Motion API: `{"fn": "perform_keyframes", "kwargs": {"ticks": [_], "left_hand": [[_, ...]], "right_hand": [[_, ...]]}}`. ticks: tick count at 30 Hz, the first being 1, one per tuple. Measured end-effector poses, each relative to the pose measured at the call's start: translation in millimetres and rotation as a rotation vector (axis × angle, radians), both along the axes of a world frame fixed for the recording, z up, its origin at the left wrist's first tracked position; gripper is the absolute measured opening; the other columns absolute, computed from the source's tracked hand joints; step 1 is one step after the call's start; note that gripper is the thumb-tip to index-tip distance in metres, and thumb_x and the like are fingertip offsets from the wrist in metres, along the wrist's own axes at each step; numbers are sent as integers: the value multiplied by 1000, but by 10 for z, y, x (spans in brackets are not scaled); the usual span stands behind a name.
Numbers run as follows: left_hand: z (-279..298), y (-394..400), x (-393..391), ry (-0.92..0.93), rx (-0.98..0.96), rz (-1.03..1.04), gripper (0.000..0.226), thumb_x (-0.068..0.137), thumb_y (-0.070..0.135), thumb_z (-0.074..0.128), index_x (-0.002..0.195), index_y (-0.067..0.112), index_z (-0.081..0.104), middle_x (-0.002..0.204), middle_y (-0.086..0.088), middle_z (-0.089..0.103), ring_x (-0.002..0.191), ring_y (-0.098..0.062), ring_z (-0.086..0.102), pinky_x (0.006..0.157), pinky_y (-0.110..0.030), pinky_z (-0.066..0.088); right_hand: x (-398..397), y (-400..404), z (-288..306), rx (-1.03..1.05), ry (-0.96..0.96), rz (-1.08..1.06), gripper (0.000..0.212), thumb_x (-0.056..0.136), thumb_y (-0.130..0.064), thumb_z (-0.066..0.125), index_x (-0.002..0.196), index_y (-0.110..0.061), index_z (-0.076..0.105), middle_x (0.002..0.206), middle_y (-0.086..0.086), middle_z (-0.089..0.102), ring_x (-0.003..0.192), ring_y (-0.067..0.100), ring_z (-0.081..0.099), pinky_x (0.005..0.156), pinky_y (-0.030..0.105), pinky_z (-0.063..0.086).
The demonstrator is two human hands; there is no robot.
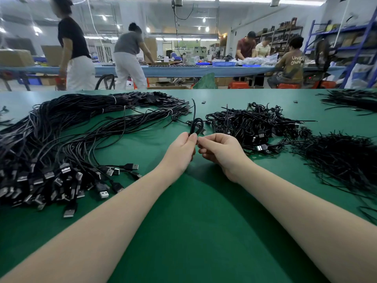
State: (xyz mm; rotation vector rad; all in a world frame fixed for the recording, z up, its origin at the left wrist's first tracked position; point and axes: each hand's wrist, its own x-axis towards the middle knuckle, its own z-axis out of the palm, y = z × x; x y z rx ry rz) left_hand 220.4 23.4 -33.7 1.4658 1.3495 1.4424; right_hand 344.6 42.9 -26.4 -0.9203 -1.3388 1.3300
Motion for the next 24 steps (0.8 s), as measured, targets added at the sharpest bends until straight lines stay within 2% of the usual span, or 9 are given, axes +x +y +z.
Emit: {"fn": "perform_keyframes", "kwargs": {"ticks": [4, 7, 11, 16, 20, 24], "left_hand": [[-19, 14, -2, 23, 22, -24, 11, 102, 24, 40, 94, 24, 46, 54, 12, 37, 47, -4, 33, 52, -25, 30], [-29, 16, -20, 12, 40, -32, 18, 102, 23, 39, 85, 25, 45, 52, 15, 36, 47, -3, 32, 51, -24, 29], [-33, 11, -39, 10, 50, -61, 20, 103, 23, 39, 84, 25, 45, 47, 19, 38, 46, 0, 32, 50, -21, 28], [-36, 12, -38, 8, 51, -71, 20, 103, 23, 39, 84, 24, 45, 48, 18, 36, 48, -3, 30, 49, -21, 27], [-30, -1, -32, -14, 55, -103, 17, 103, 21, 38, 89, 23, 46, 46, 18, 35, 45, 0, 29, 45, -15, 27], [-31, -5, -15, -11, 71, -95, 16, 103, 21, 37, 91, 25, 47, 61, 11, 38, 49, -1, 32, 49, -18, 29]], "right_hand": [[17, -9, -4, -11, -16, 1, 12, 84, -15, 71, 76, -11, 64, 69, 2, 64, 59, 8, 57, 61, 20, 51], [18, -23, 1, -11, -32, 6, 11, 84, -17, 71, 78, -12, 64, 72, 2, 64, 59, 8, 57, 60, 19, 50], [47, -41, 24, -17, -26, 19, 6, 82, -17, 73, 80, -14, 69, 71, -2, 66, 56, 5, 56, 57, 18, 46], [95, -60, 74, -43, -72, 66, 14, 81, -18, 75, 67, -17, 74, 66, -3, 68, 55, 7, 55, 53, 19, 42], [117, -52, 102, -2, -123, 83, 8, 84, -18, 73, 76, -15, 72, 67, -3, 68, 59, 7, 57, 57, 18, 47], [104, -48, 94, 136, -249, 22, 9, 87, -19, 69, 78, -16, 70, 71, -5, 70, 66, 7, 62, 63, 21, 50]]}}
